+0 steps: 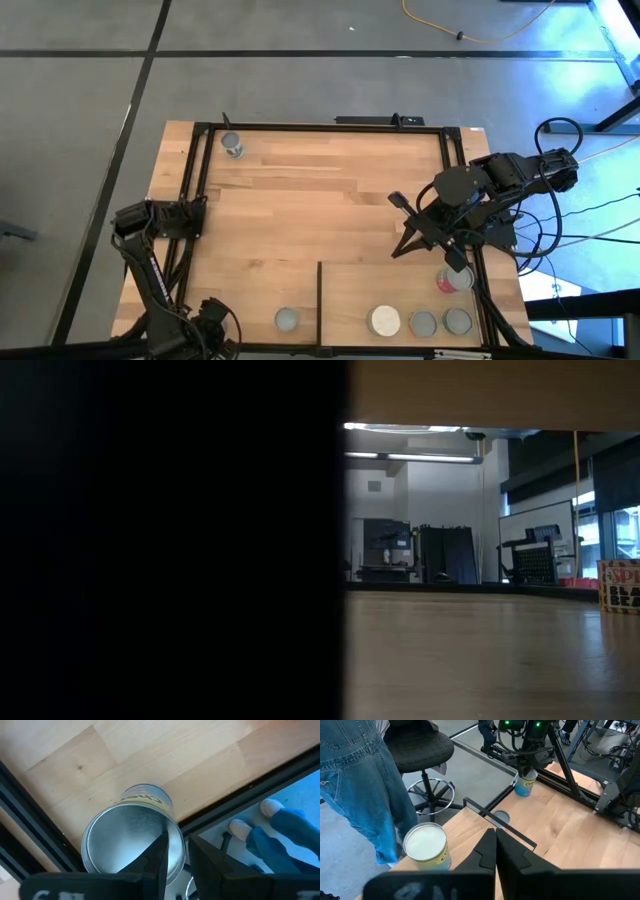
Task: Pick and place cans onto a shelf
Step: Put the canned cherries on the shelf
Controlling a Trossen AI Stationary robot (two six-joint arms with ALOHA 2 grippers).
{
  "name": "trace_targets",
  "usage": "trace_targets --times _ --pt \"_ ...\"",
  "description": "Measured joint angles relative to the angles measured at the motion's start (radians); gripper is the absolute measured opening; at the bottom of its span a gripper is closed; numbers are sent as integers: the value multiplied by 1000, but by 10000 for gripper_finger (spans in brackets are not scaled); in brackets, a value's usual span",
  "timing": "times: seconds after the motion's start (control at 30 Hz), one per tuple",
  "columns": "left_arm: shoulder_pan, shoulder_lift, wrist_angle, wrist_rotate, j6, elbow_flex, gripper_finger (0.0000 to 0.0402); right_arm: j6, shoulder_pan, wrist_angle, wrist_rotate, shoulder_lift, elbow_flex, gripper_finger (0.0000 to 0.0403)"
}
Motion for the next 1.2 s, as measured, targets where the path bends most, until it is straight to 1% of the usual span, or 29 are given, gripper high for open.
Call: trace_targets --times 0.1,0.17,0.4,0.53,0.67,0.9,1.2 --pt "-1 1 -4 5 4 0 68 0 0 0 1 0 0 5" --pt "1 6 -6 24 22 -1 60 0 0 0 7 0 0 5" --pt "6 8 -30 42 26 -2 6 0 0 1 33 0 0 5" --pt "6 9 -36 46 38 -2 2 0 0 4 33 0 0 5" --pt "12 6 -39 51 88 -3 1 0 0 5 32 0 0 5" --pt "39 -2 -42 72 208 -5 1 3 0 8 33 0 0 5" --pt "102 -42 -84 56 387 -10 0 3 0 22 49 0 0 5"
